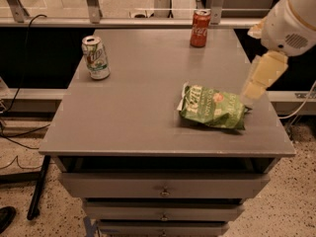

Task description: Move coke can near green jalapeno chip bag

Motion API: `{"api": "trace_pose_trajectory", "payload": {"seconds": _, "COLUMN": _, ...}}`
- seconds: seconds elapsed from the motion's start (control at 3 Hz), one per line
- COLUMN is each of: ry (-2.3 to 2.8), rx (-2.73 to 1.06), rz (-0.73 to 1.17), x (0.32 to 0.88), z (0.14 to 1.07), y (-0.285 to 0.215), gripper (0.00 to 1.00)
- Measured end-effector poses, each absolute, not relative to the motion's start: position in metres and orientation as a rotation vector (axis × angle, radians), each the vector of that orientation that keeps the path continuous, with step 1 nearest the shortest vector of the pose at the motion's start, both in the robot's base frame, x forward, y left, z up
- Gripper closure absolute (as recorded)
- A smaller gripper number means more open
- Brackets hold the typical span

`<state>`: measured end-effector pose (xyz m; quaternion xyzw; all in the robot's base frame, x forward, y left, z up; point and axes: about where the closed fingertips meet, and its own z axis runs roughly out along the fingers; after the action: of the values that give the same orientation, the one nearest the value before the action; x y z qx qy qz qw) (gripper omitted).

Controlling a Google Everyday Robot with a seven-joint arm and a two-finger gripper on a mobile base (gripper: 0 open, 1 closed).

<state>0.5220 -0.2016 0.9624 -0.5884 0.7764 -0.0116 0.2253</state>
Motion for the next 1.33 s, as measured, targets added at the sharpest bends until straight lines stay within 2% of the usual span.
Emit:
{"api": "trace_pose_trajectory", "payload": {"seconds": 0.67, "ry": 2.111, "rx": -1.299, "rz": -0.087, "x": 0.665, "z": 0.974, "y": -0.217, "gripper": 0.0}}
{"api": "trace_pose_trajectory", "payload": {"seconds": 1.33, "ry": 2.085, "rx": -1.251, "rz": -0.036, "x": 0.68, "z": 0.969, "y": -0.208, "gripper": 0.0}}
